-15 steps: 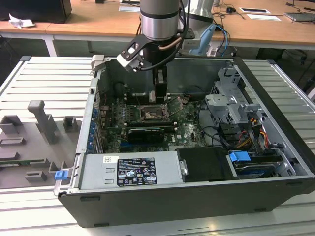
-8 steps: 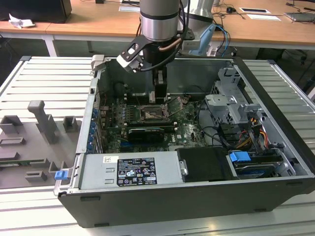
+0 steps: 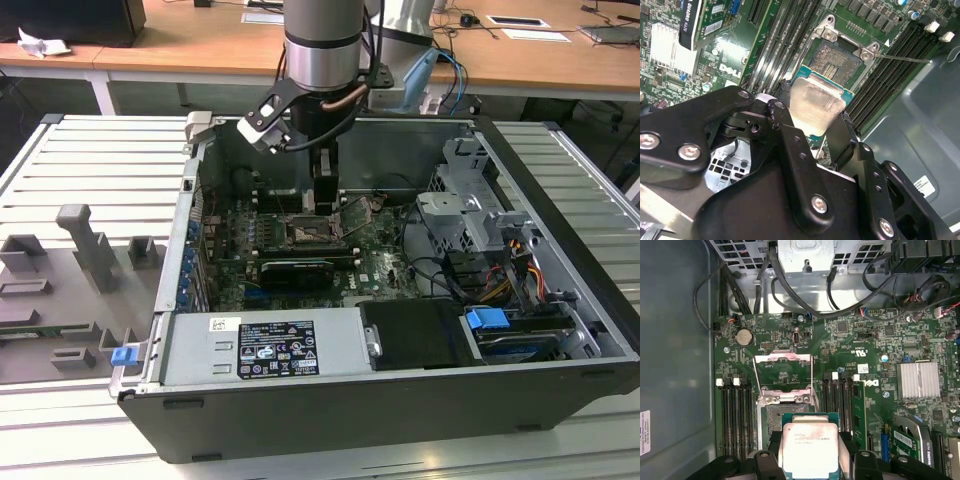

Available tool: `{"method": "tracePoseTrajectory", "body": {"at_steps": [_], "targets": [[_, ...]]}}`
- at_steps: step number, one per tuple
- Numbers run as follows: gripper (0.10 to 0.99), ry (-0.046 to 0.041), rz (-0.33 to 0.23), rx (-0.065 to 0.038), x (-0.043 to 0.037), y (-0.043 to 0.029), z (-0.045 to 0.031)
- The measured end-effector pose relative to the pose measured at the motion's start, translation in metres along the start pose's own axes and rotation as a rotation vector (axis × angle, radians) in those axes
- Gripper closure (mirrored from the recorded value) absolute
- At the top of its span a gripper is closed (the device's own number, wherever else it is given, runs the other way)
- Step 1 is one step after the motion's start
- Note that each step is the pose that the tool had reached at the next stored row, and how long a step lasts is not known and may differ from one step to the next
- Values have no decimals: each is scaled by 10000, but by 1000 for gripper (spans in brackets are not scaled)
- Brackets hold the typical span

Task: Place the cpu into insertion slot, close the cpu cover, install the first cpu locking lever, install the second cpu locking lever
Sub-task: 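Place the cpu into insertion slot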

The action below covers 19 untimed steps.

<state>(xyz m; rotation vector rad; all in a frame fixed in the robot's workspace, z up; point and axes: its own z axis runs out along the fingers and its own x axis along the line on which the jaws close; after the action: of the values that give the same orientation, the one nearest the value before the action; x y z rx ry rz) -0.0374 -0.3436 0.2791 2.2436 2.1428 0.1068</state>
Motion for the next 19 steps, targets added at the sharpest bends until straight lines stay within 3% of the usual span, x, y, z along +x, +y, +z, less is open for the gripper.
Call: {"method": "tracePoseTrajectory", "body": {"at_steps": [19], "targets": [[557,2,-12,0,-3,-9,126]]}}
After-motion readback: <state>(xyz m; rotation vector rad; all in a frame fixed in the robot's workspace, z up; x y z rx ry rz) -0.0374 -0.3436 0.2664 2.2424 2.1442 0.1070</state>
